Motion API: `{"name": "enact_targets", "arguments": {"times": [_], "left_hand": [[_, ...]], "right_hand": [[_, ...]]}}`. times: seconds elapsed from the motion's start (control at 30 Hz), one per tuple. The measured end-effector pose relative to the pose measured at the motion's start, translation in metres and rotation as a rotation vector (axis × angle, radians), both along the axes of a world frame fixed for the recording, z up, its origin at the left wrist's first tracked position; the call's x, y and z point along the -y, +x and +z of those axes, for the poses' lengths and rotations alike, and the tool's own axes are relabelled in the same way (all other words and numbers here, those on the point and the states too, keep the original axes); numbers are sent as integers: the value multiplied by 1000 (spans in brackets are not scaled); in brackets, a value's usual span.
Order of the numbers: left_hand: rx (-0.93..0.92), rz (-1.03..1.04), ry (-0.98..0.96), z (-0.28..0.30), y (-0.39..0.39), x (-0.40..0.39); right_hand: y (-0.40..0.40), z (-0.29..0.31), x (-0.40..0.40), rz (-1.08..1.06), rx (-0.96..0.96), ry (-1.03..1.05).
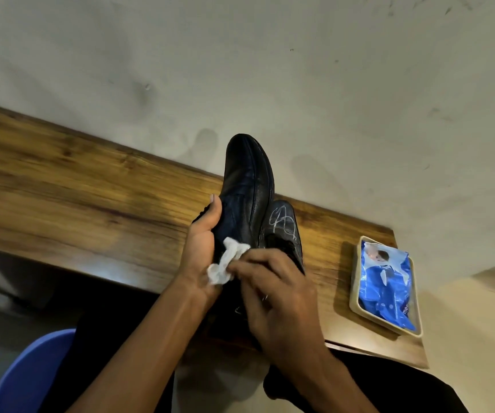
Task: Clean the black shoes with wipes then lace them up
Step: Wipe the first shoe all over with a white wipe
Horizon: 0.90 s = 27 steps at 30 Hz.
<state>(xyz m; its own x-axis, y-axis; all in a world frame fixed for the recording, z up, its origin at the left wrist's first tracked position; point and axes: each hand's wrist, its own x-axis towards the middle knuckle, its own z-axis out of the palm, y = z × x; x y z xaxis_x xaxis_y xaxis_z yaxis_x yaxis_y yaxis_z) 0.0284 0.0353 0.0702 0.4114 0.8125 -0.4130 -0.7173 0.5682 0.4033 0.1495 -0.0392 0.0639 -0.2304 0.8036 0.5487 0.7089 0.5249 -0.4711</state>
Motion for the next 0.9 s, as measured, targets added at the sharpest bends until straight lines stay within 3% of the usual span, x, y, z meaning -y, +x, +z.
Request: {"name": "enact_targets", "arguments": {"times": [0.1,0.3,0.5,0.67,0.9], "left_hand": [[-14,35,25,6,-2,2],[-45,137,105,10,-1,1],[-8,128,135,12,6,5],[-43,135,131,11,0,4],[-91,206,118,6,-9,-2]], "right_hand": [[-2,-3,8,60,26,16],[27,0,-24,-108,-99,1],[37,17,-57,-188,-64,75],[37,16,-23,-107,79,-7],[38,14,-1,-26,135,-107]]}}
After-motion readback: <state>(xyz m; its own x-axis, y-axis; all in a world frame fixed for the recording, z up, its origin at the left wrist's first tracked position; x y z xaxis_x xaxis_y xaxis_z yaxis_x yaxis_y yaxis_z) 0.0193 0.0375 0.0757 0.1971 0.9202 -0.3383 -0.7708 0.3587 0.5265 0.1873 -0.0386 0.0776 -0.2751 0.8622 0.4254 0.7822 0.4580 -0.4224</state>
